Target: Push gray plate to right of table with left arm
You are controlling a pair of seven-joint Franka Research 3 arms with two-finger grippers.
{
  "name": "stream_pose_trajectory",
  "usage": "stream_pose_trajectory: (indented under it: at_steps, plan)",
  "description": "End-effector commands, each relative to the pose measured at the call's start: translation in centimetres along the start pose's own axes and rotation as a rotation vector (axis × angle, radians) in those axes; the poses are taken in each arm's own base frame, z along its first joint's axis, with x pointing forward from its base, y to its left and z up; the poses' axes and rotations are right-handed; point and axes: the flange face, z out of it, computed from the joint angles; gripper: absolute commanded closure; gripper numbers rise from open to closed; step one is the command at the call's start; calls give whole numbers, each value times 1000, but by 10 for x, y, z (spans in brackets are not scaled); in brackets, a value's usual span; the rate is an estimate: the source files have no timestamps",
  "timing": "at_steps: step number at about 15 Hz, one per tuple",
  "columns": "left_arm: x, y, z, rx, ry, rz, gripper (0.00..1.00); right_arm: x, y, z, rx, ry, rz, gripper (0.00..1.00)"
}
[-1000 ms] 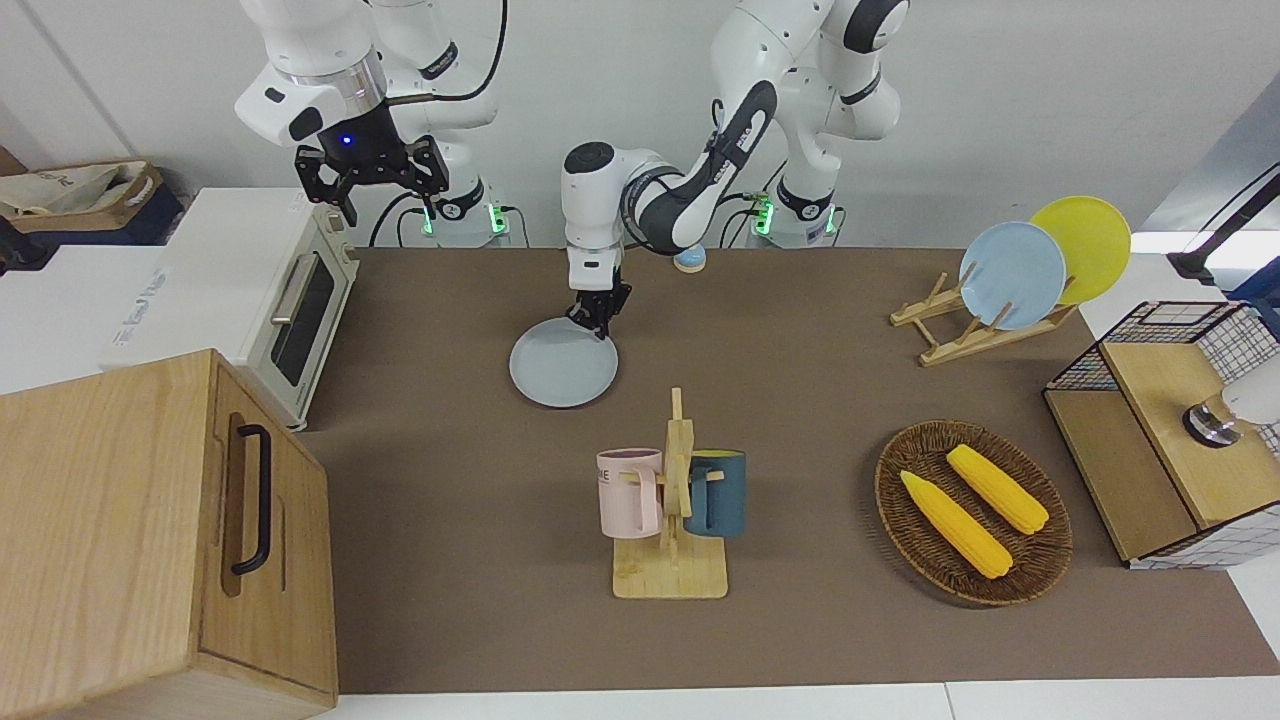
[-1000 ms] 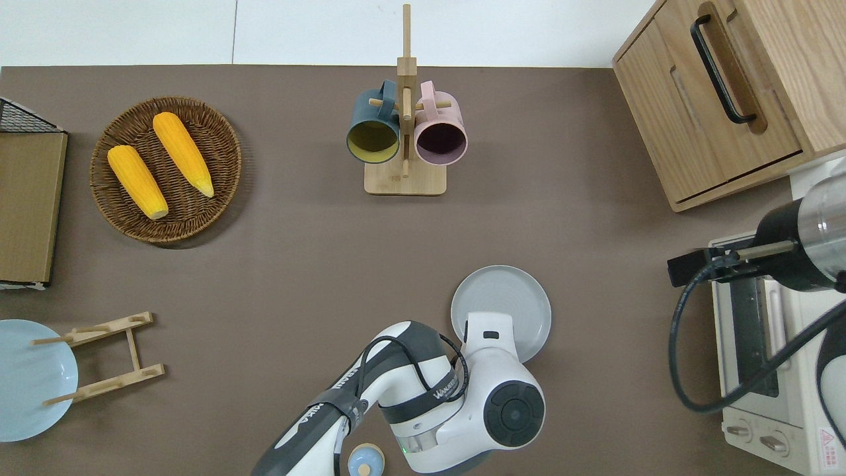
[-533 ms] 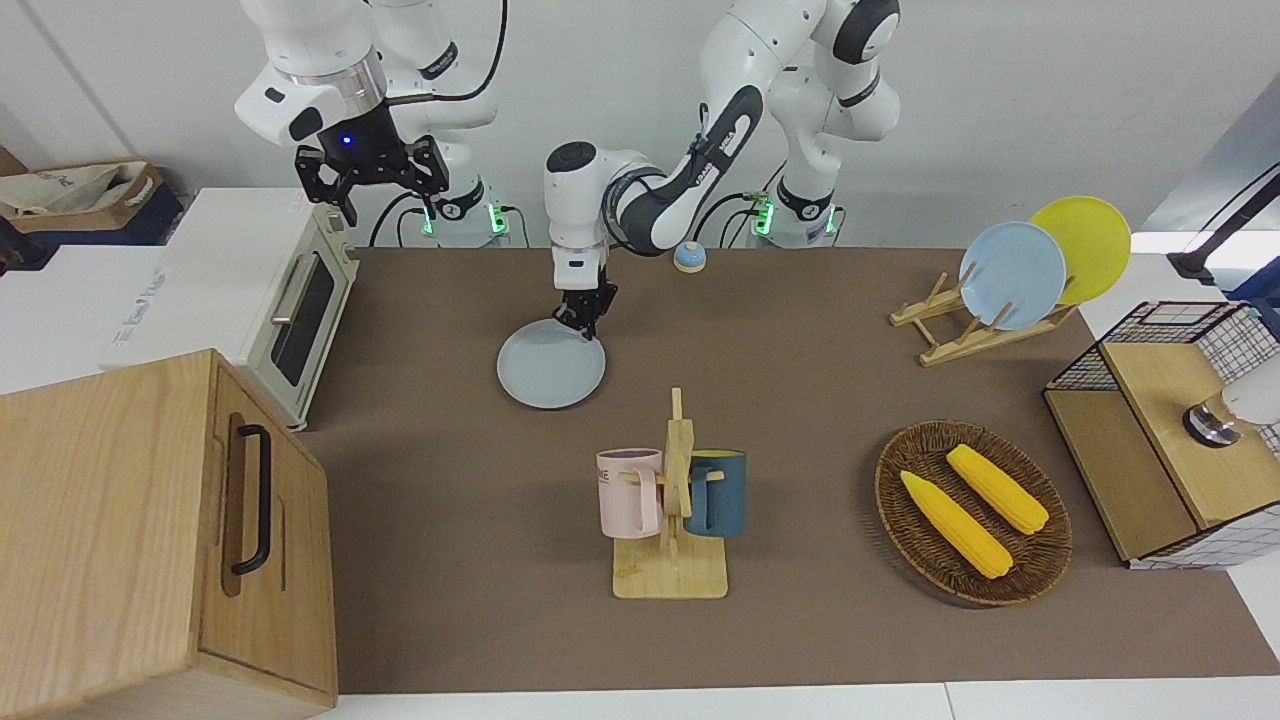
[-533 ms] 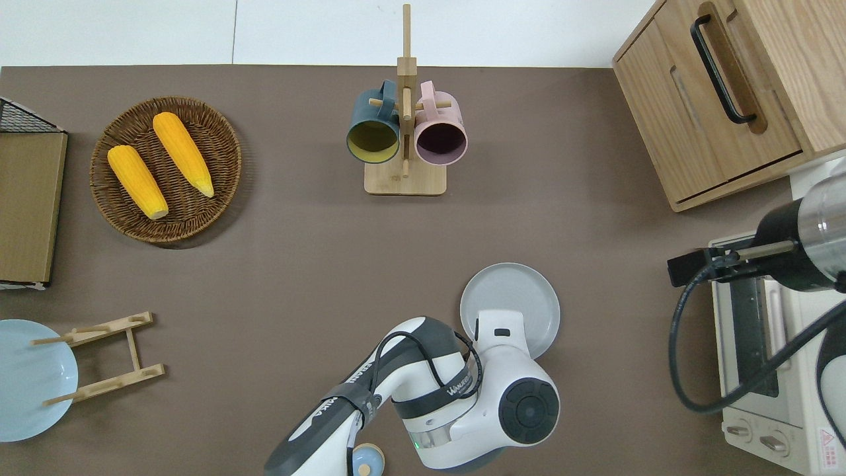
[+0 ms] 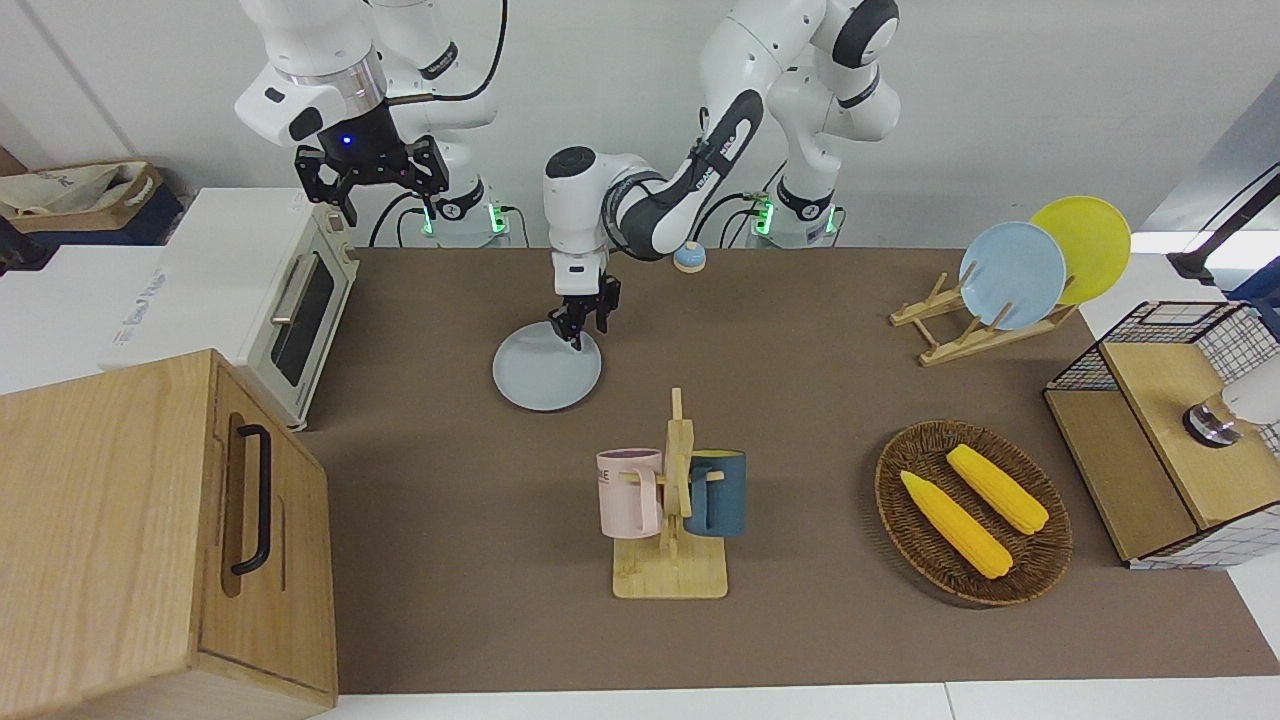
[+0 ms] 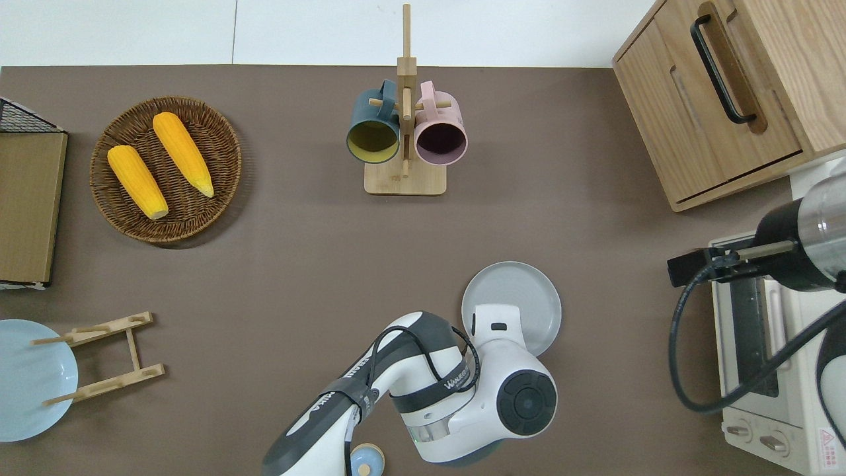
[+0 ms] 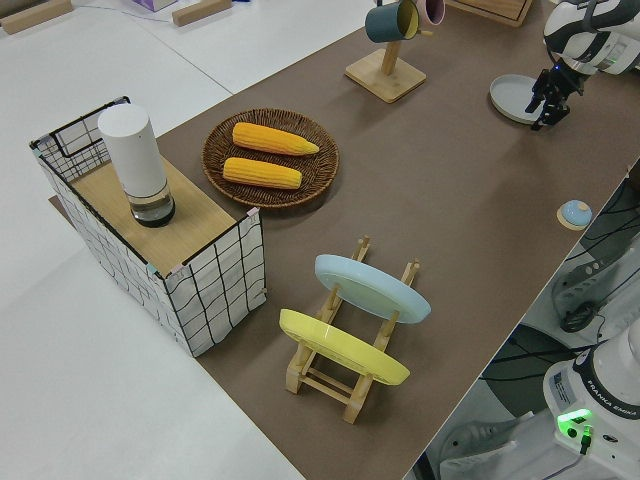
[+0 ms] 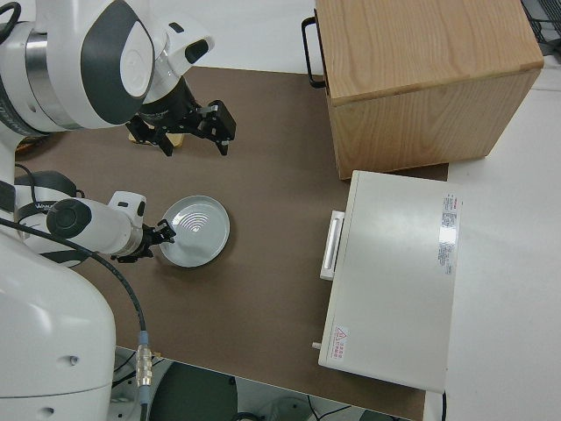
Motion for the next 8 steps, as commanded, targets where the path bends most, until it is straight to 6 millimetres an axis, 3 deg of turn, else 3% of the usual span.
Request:
stream_pose_trajectory:
  at_steps: [1, 5, 8]
  plan:
    - [18, 2, -15, 15, 48, 1, 15, -4, 1, -4, 9, -3, 3, 17]
    - [38, 0, -31, 20, 64, 29, 13, -4, 1, -4, 9, -3, 3, 17]
    - [63, -4, -41, 41, 71, 70, 11, -4, 2, -4, 10, -3, 7, 17]
